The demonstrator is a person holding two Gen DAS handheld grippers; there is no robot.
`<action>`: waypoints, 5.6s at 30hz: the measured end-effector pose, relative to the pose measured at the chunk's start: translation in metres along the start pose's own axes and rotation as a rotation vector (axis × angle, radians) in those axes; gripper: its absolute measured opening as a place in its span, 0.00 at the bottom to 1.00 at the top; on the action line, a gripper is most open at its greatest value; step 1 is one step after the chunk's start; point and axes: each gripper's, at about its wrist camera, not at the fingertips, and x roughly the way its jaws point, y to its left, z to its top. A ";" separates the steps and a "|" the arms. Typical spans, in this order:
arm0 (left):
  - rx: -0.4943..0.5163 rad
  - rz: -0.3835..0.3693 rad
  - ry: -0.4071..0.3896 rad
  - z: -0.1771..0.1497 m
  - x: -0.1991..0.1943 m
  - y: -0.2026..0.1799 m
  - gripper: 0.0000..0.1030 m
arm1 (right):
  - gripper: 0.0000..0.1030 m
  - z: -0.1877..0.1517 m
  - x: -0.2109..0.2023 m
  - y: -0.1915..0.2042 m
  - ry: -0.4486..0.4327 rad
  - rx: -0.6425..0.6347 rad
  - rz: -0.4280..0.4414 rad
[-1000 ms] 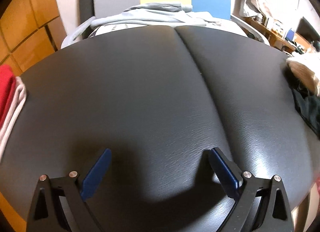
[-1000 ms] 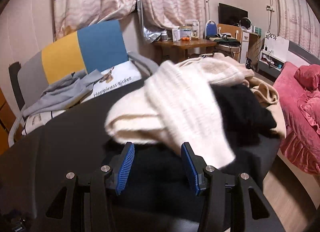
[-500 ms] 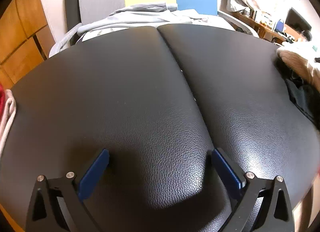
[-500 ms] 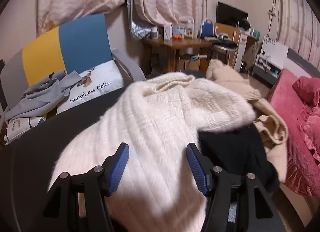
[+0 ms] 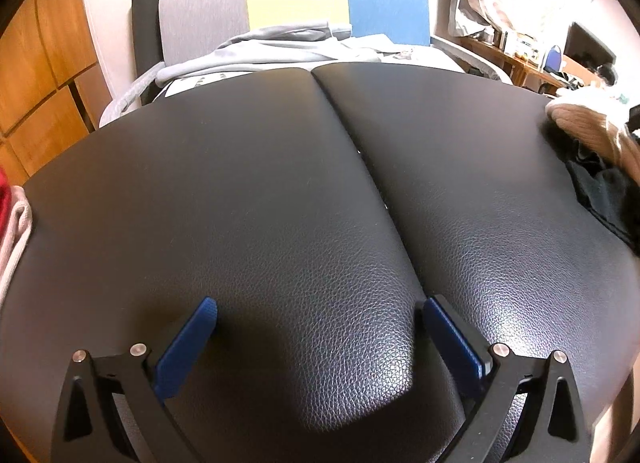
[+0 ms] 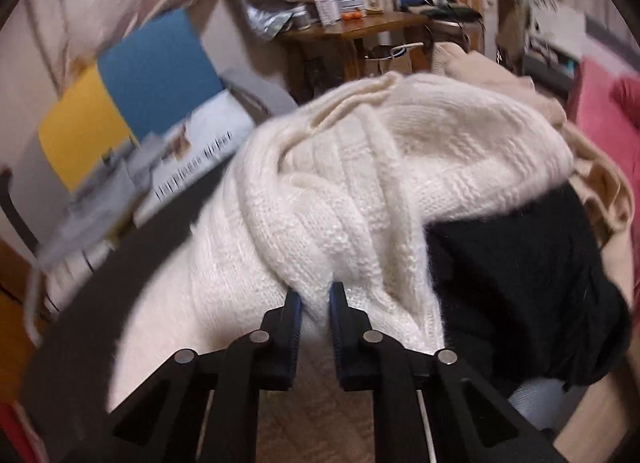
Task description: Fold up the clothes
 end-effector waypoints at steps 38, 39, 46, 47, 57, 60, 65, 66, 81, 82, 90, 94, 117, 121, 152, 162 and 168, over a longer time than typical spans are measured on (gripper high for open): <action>0.057 -0.012 0.043 0.016 -0.001 -0.010 1.00 | 0.76 -0.008 0.036 0.030 0.077 -0.020 -0.057; 0.055 -0.014 0.041 0.016 -0.001 -0.010 1.00 | 0.70 -0.007 0.035 0.031 0.071 -0.027 -0.046; 0.048 -0.031 0.066 0.019 -0.002 -0.010 1.00 | 0.14 -0.003 0.005 0.052 0.004 -0.023 0.066; 0.041 -0.042 0.071 0.021 -0.002 -0.008 1.00 | 0.14 -0.004 -0.005 0.060 -0.019 -0.035 0.087; -0.034 -0.067 0.086 0.017 -0.009 0.005 1.00 | 0.40 0.003 -0.038 0.054 -0.057 -0.042 -0.055; -0.025 -0.058 0.075 0.011 -0.011 0.004 1.00 | 0.53 -0.004 -0.042 0.005 -0.073 -0.016 -0.205; -0.007 -0.044 0.069 0.010 -0.009 -0.003 1.00 | 0.68 -0.003 -0.035 -0.076 -0.010 0.058 -0.390; -0.004 -0.041 0.069 0.011 -0.008 -0.004 1.00 | 0.75 -0.001 -0.027 -0.083 0.017 0.048 -0.404; 0.007 -0.033 0.083 0.014 -0.005 -0.007 1.00 | 0.07 0.008 -0.054 -0.113 -0.099 0.242 -0.045; 0.008 -0.036 0.087 0.014 -0.005 -0.007 1.00 | 0.07 0.011 -0.065 -0.115 -0.127 0.277 0.015; -0.015 -0.114 0.094 0.011 -0.016 -0.009 1.00 | 0.07 0.037 -0.148 -0.062 -0.250 0.338 0.403; -0.039 -0.133 0.090 0.013 -0.022 -0.005 1.00 | 0.07 0.037 -0.187 0.002 -0.290 0.218 0.513; -0.123 -0.128 -0.136 0.070 -0.082 0.059 1.00 | 0.10 -0.135 -0.159 0.341 0.067 -0.332 1.024; -0.186 -0.098 -0.058 0.057 -0.059 0.077 1.00 | 0.16 -0.228 -0.078 0.333 0.275 -0.342 0.881; -0.284 -0.413 0.045 0.125 -0.006 -0.027 1.00 | 0.55 -0.149 -0.024 0.107 0.090 0.032 0.390; -0.146 -0.215 -0.101 0.125 -0.036 -0.024 1.00 | 0.55 -0.123 -0.050 0.118 -0.076 -0.036 0.261; -0.184 -0.242 -0.123 0.128 -0.034 -0.032 1.00 | 0.57 -0.067 -0.025 0.155 -0.023 -0.212 0.200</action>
